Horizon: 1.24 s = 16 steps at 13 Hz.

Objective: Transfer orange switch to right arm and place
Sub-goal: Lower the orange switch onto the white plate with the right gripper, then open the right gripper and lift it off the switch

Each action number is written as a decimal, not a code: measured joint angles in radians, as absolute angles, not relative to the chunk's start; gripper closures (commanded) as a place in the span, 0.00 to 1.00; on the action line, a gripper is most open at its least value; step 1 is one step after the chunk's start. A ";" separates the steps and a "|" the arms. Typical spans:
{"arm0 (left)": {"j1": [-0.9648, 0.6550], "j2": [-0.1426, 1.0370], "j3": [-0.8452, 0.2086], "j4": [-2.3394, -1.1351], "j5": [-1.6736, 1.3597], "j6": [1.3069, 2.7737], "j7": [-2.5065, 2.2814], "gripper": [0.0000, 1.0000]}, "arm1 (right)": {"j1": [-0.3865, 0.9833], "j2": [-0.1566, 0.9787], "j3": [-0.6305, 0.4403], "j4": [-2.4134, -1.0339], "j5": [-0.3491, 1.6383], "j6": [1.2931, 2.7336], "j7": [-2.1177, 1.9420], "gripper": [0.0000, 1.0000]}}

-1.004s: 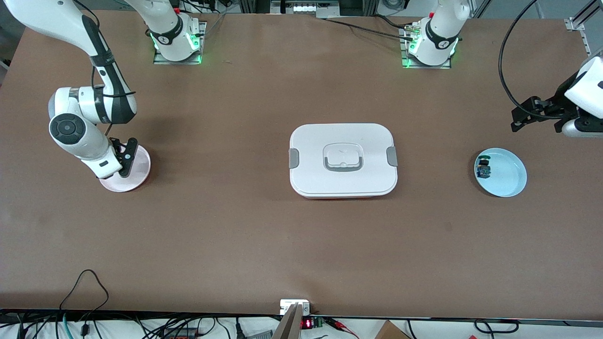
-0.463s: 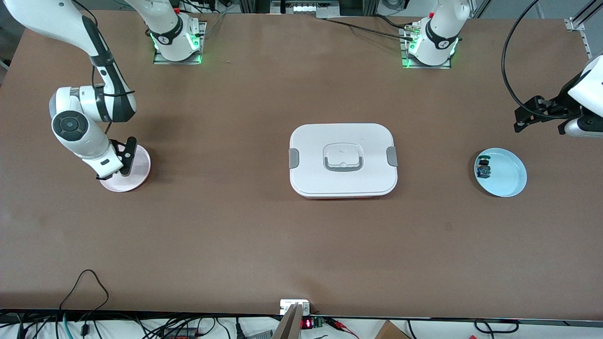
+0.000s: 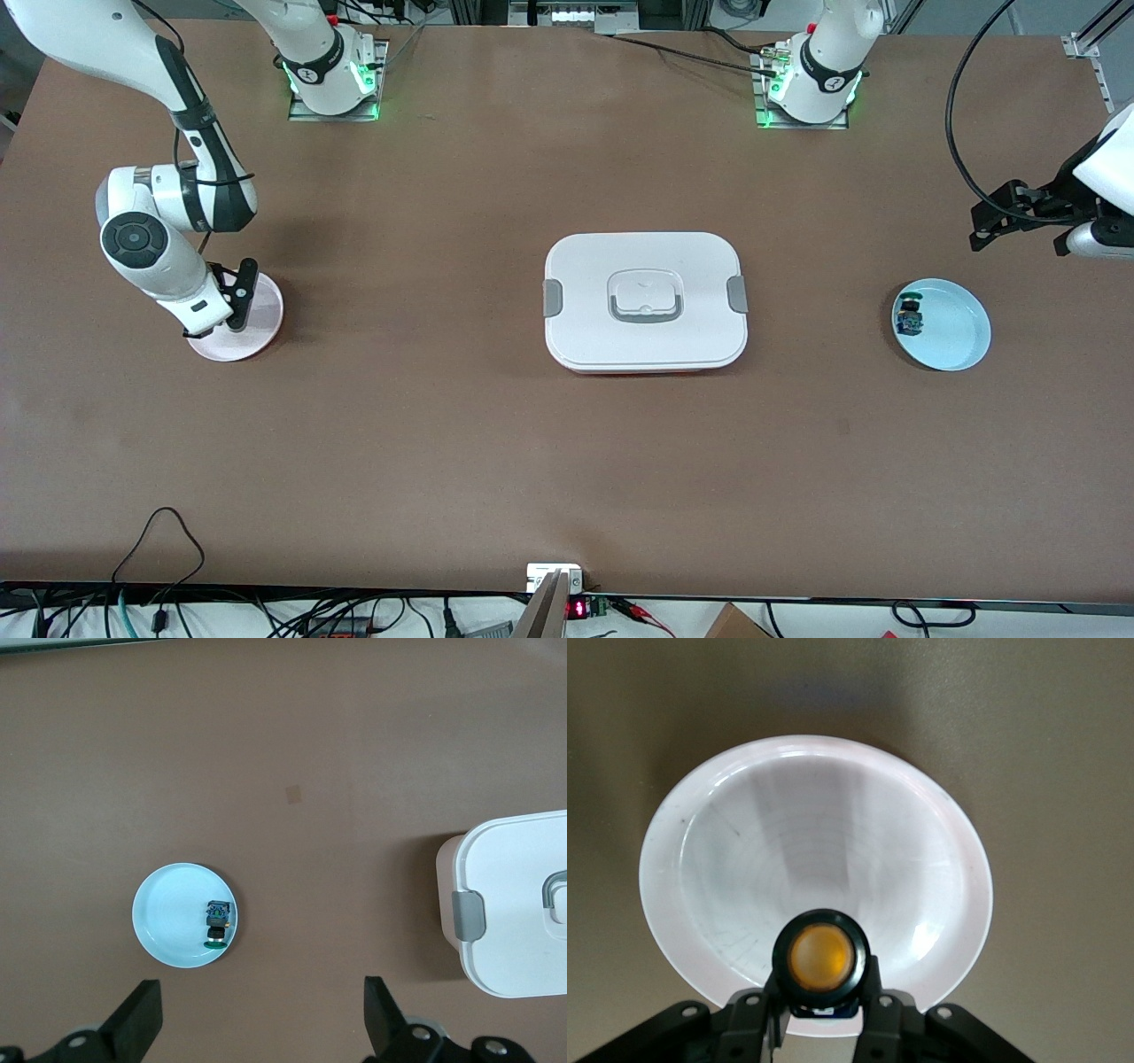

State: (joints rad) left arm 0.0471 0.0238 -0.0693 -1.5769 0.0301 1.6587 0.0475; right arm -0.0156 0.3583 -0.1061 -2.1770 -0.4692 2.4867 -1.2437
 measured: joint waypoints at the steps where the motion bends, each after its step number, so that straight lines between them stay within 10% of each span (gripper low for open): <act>1: 0.047 0.024 -0.070 -1.577 0.030 1.655 0.048 0.00 | -0.016 0.358 -0.106 -2.178 -0.469 2.488 -1.244 0.00; 16: 0.047 0.024 -0.070 -1.570 0.030 1.642 0.048 0.00 | -0.009 0.284 -0.108 -2.108 -0.184 2.352 -1.234 0.00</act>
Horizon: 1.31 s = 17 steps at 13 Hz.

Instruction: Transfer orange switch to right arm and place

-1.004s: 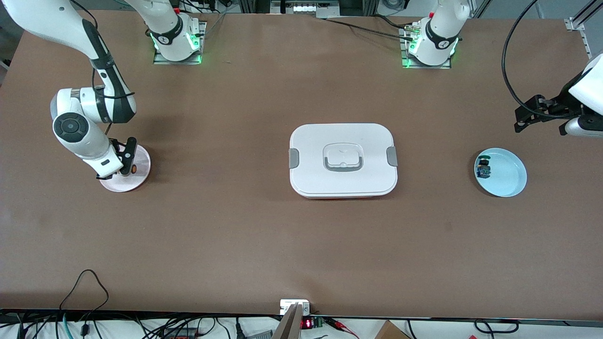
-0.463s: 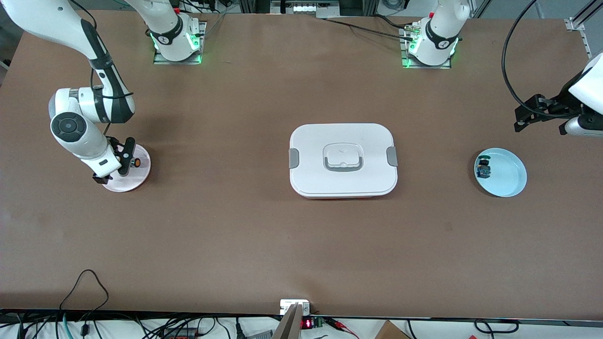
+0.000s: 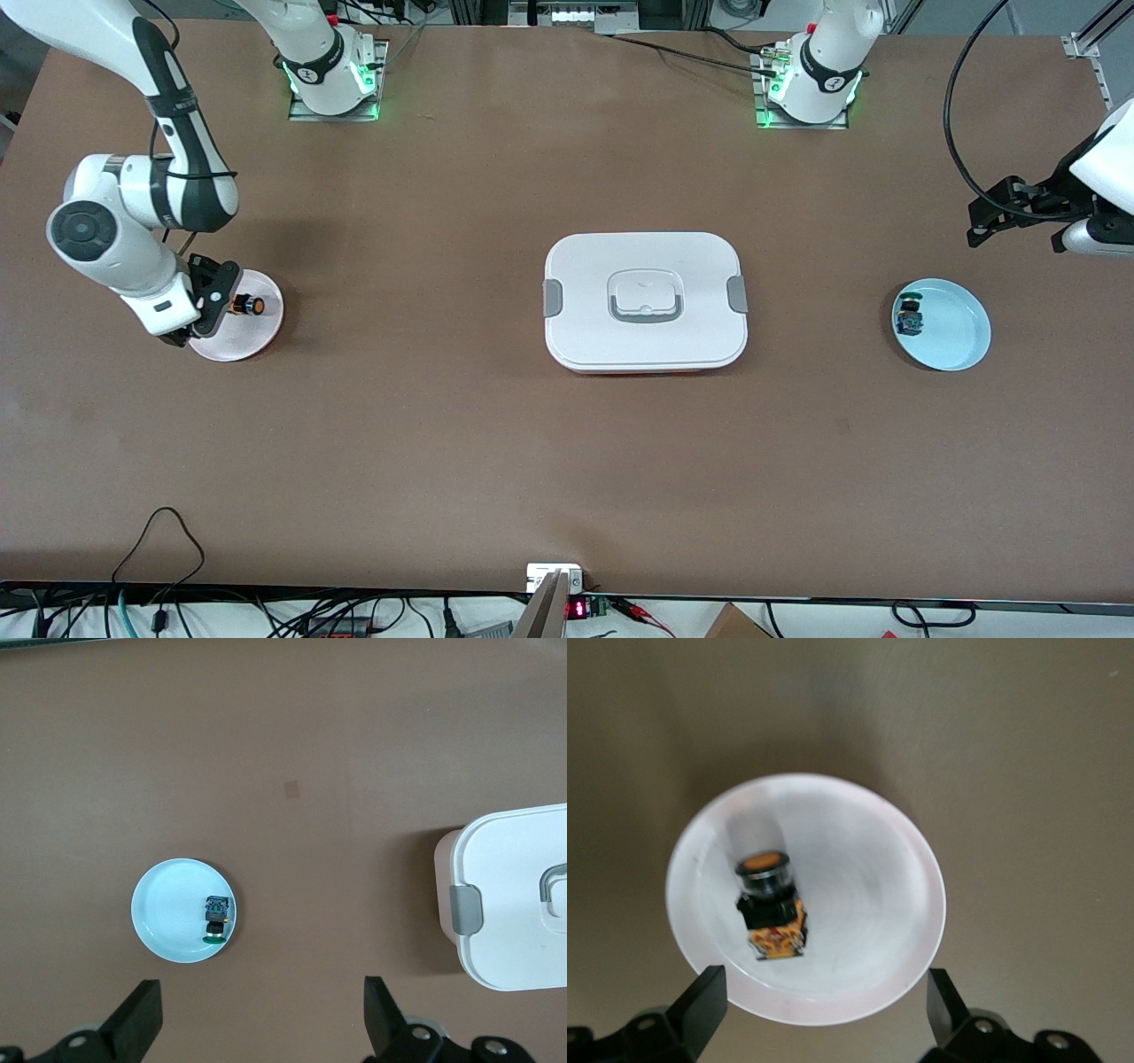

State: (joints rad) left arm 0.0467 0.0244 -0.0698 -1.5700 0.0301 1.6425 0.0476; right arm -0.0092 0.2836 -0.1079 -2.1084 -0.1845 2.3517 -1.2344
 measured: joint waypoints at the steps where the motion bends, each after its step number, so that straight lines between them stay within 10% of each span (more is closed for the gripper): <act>1: 0.047 0.024 -0.069 -1.570 0.030 1.640 0.048 0.00 | -0.005 0.274 -0.108 -2.073 -0.117 2.292 -1.213 0.00; 17: 0.080 0.044 -0.055 -1.567 0.014 1.628 0.048 0.00 | 0.132 0.195 -0.098 -1.518 0.109 1.434 -0.075 0.00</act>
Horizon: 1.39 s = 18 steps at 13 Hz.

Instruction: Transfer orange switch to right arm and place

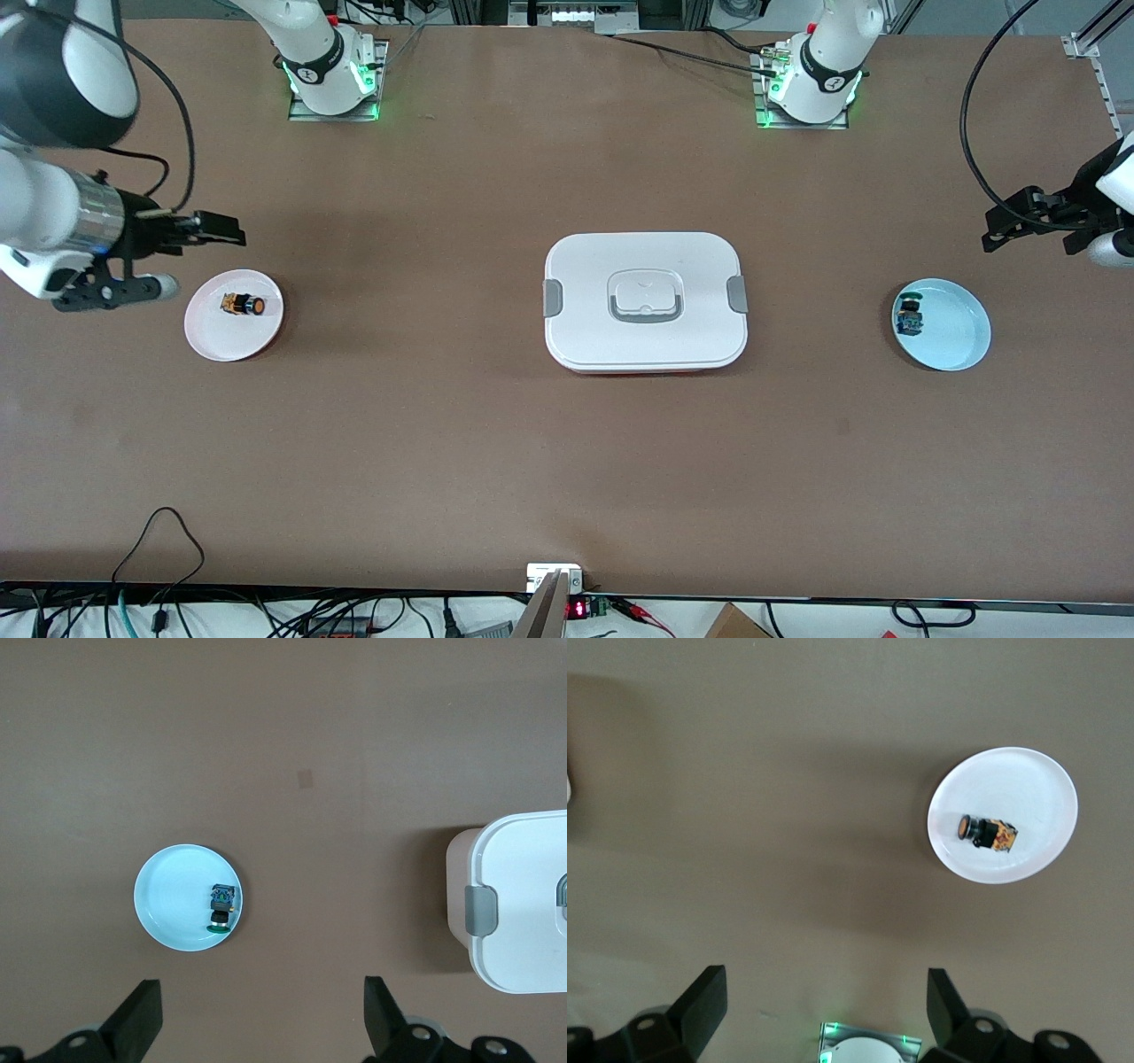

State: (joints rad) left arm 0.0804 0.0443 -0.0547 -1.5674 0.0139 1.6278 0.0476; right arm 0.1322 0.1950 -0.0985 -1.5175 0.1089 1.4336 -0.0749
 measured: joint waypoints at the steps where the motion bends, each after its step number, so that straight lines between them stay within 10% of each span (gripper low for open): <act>1: 0.081 0.045 -0.055 -1.567 0.014 1.627 0.048 0.00 | 0.127 0.192 -0.109 -1.486 0.108 1.403 -0.074 0.00; 11: 0.081 0.046 -0.054 -1.567 0.014 1.622 0.048 0.00 | 0.214 0.181 -0.142 -1.463 -0.028 1.476 0.074 0.00; 18: 0.082 0.046 -0.054 -1.566 0.014 1.621 0.048 0.00 | 0.166 -0.023 -0.162 -1.743 -0.030 1.603 -0.007 0.00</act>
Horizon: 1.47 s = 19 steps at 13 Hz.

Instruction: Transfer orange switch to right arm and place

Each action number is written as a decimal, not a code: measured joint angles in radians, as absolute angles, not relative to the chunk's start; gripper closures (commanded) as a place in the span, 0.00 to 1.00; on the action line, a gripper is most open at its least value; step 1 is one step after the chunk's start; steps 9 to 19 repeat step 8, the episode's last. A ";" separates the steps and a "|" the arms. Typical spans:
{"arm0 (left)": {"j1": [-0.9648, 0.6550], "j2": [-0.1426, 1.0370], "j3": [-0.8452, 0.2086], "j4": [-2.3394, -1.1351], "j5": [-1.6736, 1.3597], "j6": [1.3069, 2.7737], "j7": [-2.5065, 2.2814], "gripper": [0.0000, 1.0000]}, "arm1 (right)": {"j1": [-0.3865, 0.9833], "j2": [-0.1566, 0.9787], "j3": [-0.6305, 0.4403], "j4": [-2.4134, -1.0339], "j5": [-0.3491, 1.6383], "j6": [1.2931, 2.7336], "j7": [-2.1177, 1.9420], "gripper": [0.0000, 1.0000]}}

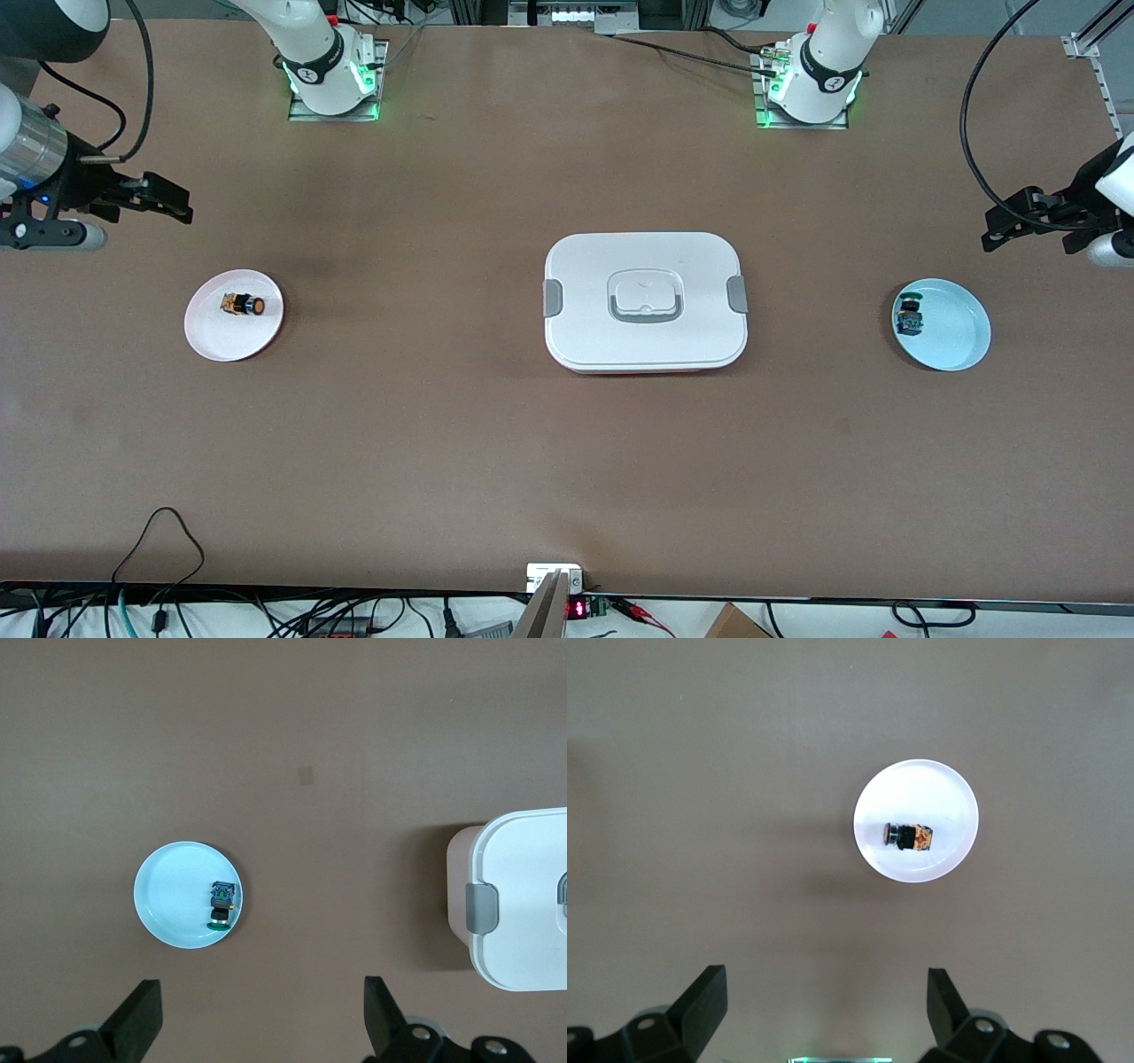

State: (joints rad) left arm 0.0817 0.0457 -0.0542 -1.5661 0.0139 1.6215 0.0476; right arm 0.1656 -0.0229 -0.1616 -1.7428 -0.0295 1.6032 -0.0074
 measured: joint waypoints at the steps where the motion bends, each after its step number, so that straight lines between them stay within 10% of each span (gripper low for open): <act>1: 0.082 0.046 -0.054 -1.566 0.014 1.621 0.048 0.00 | 0.149 -0.024 -0.162 -1.748 -0.030 1.604 -0.023 0.00; 19: 0.083 0.046 -0.054 -1.566 0.014 1.621 0.048 0.00 | 0.135 -0.023 -0.146 -1.750 -0.030 1.617 -0.042 0.00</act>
